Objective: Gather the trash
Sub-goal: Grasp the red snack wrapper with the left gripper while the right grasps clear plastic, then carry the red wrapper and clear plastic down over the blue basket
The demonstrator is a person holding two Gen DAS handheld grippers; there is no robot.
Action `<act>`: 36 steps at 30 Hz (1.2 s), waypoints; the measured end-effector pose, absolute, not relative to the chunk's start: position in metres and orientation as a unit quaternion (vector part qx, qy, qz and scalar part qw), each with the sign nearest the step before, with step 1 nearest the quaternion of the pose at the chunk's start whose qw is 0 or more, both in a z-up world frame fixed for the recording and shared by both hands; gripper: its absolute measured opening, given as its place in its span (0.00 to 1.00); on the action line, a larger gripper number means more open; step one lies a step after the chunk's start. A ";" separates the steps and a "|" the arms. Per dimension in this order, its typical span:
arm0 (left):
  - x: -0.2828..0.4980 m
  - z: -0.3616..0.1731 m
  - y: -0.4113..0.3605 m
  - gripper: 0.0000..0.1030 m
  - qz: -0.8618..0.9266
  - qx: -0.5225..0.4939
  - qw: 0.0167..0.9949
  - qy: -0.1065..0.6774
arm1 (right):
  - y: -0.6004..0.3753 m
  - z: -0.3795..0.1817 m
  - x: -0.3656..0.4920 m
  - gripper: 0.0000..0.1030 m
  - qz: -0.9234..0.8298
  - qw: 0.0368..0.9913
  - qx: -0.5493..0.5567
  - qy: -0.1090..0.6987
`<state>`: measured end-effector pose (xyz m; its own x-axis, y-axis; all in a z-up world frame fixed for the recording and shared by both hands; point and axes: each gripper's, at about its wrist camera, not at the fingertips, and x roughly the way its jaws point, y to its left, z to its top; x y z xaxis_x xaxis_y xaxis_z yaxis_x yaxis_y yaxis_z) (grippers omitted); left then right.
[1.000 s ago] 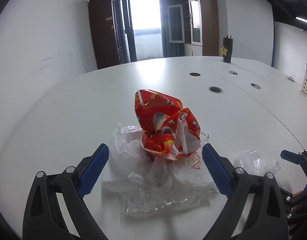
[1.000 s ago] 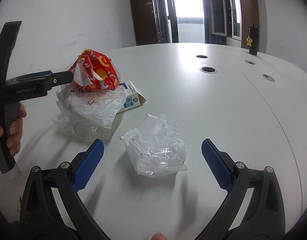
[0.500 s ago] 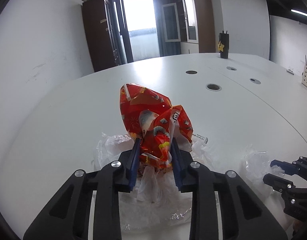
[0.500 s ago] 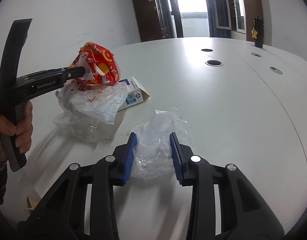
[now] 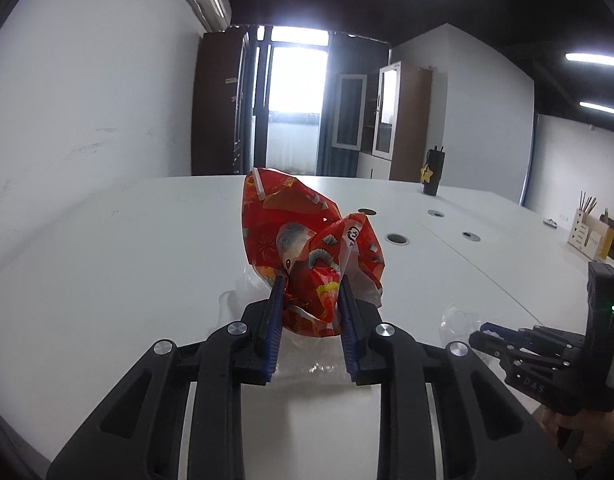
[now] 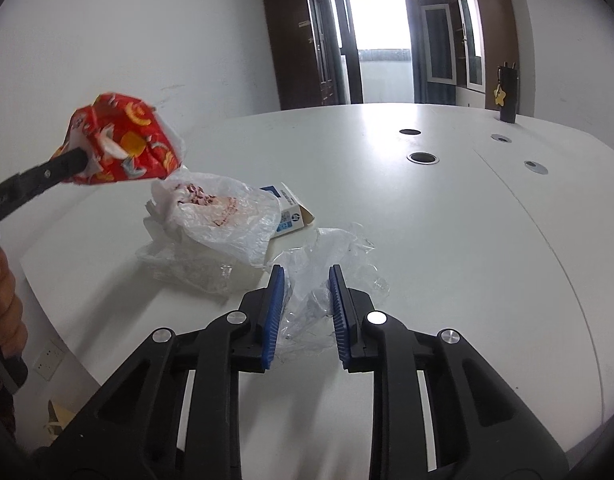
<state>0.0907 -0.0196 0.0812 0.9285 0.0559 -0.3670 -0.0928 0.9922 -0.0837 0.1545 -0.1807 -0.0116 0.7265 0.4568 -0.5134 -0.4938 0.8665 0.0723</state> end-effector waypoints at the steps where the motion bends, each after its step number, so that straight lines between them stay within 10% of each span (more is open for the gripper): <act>1: 0.079 0.081 -0.020 0.23 0.032 -0.051 0.981 0.184 | -0.179 -0.010 0.150 0.21 0.261 0.928 -0.033 0.265; 36: -0.077 0.008 -0.010 0.23 0.028 -0.089 0.960 0.264 | -0.125 -0.056 -0.004 0.20 0.316 0.893 -0.123 0.297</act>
<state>-0.0766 -0.0096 0.0079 0.8587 0.0059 -0.5124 -0.0998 0.9827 -0.1559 -0.0043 -0.1253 -0.0563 0.6239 0.4914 -0.6077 -0.6378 0.7695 -0.0326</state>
